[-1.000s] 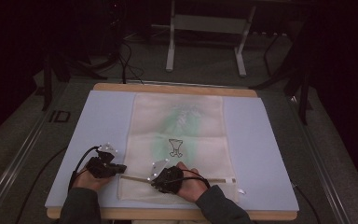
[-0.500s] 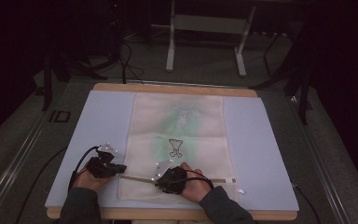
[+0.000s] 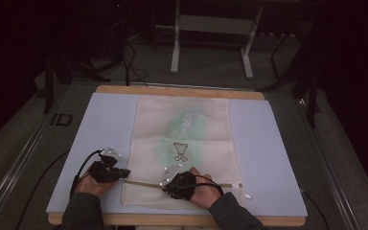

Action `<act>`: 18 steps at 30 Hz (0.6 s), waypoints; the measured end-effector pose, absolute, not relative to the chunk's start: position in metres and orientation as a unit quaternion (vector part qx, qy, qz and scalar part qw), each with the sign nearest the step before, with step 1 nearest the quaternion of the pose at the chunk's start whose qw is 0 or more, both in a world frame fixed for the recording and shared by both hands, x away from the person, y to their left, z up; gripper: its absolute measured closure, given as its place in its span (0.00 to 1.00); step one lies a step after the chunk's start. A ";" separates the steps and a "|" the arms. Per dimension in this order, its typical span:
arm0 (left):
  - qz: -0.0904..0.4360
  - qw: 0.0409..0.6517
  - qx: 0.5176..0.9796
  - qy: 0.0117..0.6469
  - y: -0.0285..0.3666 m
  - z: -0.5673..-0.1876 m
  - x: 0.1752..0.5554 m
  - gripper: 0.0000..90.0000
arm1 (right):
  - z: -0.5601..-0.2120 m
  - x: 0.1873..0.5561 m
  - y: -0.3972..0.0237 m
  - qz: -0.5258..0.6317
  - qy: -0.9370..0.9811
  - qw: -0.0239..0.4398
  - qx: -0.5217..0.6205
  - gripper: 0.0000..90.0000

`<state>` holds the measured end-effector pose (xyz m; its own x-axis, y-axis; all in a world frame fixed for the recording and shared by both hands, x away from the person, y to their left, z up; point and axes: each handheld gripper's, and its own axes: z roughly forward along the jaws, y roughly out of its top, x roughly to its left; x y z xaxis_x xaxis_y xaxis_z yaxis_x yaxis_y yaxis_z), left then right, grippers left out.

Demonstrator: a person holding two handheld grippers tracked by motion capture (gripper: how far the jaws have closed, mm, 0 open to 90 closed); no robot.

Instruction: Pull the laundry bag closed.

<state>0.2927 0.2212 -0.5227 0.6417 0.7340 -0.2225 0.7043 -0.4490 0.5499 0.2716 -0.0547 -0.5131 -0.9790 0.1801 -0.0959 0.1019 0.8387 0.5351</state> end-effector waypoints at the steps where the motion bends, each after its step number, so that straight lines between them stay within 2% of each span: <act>1: 0.024 0.311 0.851 0.423 0.221 -0.523 0.293 1.00 | -0.513 0.271 -0.056 0.275 0.956 0.071 0.075 0.91; 18: 0.024 0.312 0.850 0.423 0.221 -0.523 0.293 1.00 | -0.512 0.270 -0.064 0.270 0.957 0.075 0.077 0.91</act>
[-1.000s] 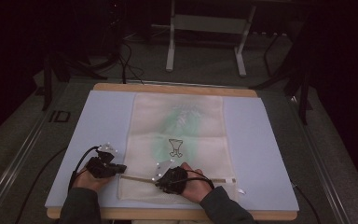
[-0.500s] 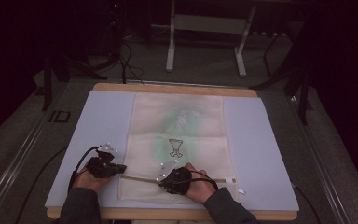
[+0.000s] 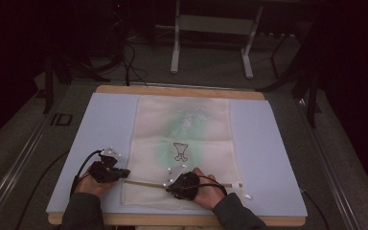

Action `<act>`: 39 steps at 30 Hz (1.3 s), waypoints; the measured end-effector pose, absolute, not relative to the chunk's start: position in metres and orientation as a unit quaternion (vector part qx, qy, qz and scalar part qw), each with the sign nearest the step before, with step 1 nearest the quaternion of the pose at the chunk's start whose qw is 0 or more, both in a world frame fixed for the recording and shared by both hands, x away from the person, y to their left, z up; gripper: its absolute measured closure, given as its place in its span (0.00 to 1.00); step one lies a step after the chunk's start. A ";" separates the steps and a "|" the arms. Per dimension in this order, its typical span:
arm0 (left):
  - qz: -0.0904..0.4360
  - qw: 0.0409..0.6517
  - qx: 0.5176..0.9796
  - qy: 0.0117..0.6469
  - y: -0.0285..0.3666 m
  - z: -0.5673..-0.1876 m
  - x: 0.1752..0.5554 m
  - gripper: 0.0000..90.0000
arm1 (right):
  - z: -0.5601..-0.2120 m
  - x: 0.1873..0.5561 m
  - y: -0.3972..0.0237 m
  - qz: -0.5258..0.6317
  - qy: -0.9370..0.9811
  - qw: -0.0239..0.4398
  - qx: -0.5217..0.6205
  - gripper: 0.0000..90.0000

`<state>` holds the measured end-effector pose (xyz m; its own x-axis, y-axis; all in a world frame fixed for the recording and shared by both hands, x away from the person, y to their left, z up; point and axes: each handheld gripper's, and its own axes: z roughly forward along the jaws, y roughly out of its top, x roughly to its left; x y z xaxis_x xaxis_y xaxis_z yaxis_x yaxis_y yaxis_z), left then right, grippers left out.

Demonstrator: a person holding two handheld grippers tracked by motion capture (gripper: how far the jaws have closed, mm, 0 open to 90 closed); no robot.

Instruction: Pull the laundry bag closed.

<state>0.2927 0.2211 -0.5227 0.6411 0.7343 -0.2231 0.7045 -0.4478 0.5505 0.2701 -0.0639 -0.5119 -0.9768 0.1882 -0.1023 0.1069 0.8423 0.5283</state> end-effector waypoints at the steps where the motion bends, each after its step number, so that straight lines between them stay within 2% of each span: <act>1: 0.024 0.312 0.850 0.423 0.221 -0.523 0.293 1.00 | -0.512 0.271 -0.064 0.270 0.957 0.076 0.075 0.91; 39: 0.024 0.313 0.850 0.423 0.221 -0.523 0.293 1.00 | -0.508 0.268 -0.095 0.255 0.959 0.084 0.088 0.91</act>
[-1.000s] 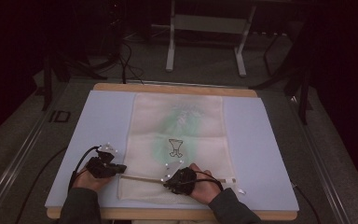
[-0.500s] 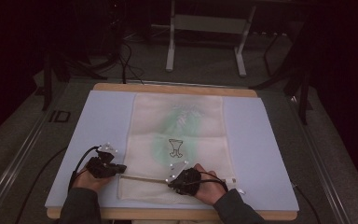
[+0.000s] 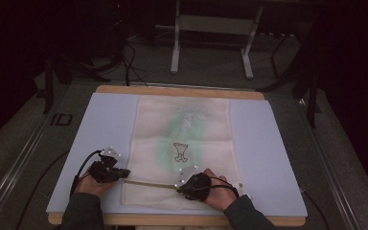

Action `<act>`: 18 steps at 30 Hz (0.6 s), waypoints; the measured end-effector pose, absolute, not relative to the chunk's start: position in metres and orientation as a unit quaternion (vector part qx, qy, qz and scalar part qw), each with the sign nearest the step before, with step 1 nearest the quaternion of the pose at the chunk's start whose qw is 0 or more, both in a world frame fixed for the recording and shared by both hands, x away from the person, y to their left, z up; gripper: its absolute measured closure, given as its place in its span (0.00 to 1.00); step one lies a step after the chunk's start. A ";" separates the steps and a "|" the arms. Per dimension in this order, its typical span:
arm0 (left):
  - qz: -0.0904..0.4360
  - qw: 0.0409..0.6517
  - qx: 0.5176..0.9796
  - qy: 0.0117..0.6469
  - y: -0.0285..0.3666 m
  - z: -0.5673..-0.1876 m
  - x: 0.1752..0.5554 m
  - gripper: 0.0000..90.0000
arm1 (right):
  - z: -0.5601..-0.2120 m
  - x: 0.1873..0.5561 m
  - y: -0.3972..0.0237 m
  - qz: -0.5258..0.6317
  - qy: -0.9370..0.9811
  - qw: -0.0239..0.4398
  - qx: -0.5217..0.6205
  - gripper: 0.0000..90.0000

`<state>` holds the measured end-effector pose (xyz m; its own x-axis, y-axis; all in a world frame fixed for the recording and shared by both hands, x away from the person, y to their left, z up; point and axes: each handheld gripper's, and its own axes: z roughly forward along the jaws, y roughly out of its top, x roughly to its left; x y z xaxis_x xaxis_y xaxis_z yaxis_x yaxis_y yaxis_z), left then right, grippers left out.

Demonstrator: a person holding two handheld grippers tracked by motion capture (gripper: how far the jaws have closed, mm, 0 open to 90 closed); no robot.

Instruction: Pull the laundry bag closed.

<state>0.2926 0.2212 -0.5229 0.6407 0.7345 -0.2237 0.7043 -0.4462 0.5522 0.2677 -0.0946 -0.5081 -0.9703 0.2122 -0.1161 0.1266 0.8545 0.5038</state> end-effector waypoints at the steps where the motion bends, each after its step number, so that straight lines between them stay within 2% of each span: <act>1: 0.024 0.313 0.850 0.423 0.221 -0.523 0.293 1.00 | -0.508 0.268 -0.097 0.254 0.960 0.082 0.090 0.91; 18: 0.025 0.312 0.851 0.422 0.221 -0.523 0.293 1.00 | -0.508 0.268 -0.108 0.249 0.960 0.084 0.095 0.91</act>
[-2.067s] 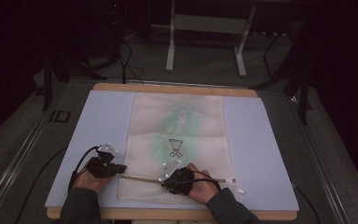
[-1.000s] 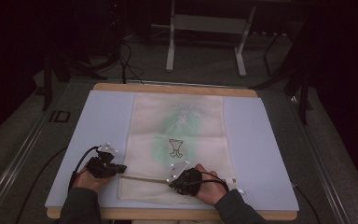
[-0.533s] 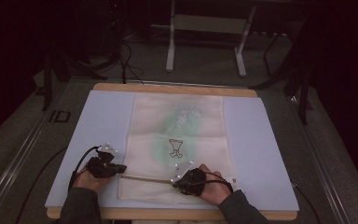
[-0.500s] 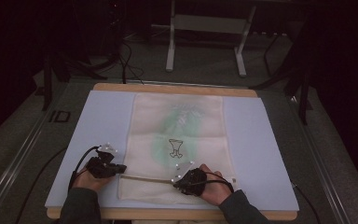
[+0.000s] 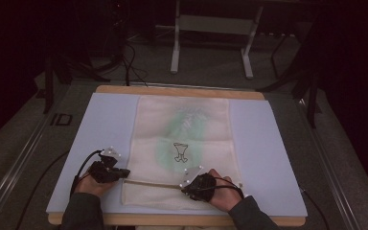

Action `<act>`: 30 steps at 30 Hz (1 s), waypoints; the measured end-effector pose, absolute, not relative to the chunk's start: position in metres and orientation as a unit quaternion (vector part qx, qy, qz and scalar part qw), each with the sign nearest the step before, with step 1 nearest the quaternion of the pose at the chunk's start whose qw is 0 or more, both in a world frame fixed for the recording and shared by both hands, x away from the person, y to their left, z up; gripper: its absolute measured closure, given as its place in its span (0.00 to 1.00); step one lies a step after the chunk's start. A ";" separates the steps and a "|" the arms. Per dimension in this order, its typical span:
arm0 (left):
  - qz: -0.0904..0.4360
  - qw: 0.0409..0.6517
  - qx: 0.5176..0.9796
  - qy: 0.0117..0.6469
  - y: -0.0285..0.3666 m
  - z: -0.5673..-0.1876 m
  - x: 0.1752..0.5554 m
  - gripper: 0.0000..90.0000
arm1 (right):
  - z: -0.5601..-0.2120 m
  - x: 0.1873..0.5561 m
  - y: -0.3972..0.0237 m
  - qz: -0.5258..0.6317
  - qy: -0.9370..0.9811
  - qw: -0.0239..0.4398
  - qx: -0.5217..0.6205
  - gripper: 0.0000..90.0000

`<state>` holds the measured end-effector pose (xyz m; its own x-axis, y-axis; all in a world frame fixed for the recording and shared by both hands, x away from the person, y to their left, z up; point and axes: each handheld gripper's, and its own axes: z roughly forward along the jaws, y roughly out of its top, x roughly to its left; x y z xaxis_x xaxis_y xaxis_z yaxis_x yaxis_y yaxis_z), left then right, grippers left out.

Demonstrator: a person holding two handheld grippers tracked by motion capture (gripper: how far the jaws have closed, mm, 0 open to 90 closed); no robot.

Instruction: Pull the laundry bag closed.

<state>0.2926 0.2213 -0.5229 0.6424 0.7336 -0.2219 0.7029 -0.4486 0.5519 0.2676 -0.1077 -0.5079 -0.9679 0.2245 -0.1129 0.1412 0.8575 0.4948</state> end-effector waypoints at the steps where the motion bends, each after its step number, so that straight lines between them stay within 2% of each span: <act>1: 0.024 0.312 0.851 0.422 0.221 -0.523 0.293 1.00 | -0.508 0.267 -0.109 0.248 0.960 0.083 0.097 0.91; 30: 0.026 0.312 0.851 0.421 0.221 -0.523 0.293 1.00 | -0.510 0.266 -0.138 0.251 0.956 0.085 0.123 0.91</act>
<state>0.2926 0.2213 -0.5229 0.6434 0.7334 -0.2195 0.7014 -0.4498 0.5529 0.2664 -0.1375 -0.5098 -0.9551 0.2787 -0.1003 0.1935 0.8435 0.5011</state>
